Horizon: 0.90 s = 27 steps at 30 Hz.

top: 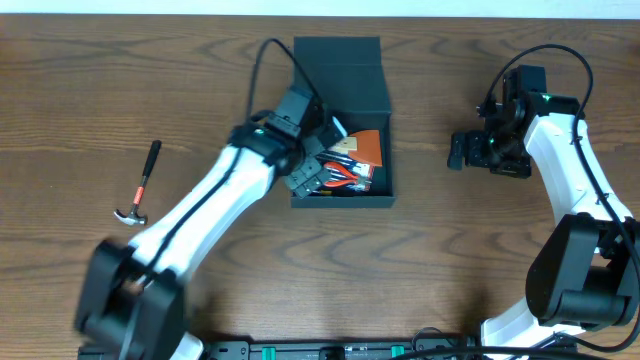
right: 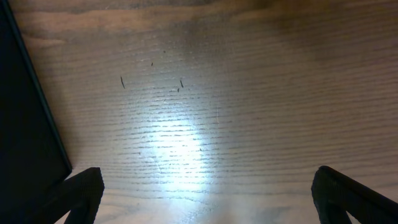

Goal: Pack container
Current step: 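Carry the scraper over the box and release it inside, then withdraw the left gripper and move it over the red-handled hammer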

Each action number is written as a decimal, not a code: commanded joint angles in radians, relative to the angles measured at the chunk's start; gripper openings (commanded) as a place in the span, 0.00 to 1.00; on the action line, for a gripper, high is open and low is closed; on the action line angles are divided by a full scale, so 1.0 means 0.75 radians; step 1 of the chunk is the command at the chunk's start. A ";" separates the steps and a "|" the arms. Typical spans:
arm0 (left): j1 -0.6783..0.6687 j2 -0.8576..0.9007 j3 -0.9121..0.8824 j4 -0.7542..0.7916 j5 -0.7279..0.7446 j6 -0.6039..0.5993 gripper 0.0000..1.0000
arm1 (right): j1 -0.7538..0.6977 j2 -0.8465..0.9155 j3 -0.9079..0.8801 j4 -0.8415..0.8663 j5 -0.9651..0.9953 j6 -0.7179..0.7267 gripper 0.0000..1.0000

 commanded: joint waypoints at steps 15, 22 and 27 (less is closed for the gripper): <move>0.836 -0.270 0.280 -0.467 -0.016 -0.183 0.98 | 0.012 -0.002 0.000 0.008 -0.011 -0.016 0.99; 0.982 -0.044 0.275 -0.469 -0.006 -0.029 0.99 | 0.011 -0.002 0.000 0.012 -0.010 -0.017 0.99; 1.034 0.039 0.230 -0.452 0.004 -0.165 0.98 | 0.010 -0.002 0.000 0.043 -0.010 -0.016 0.99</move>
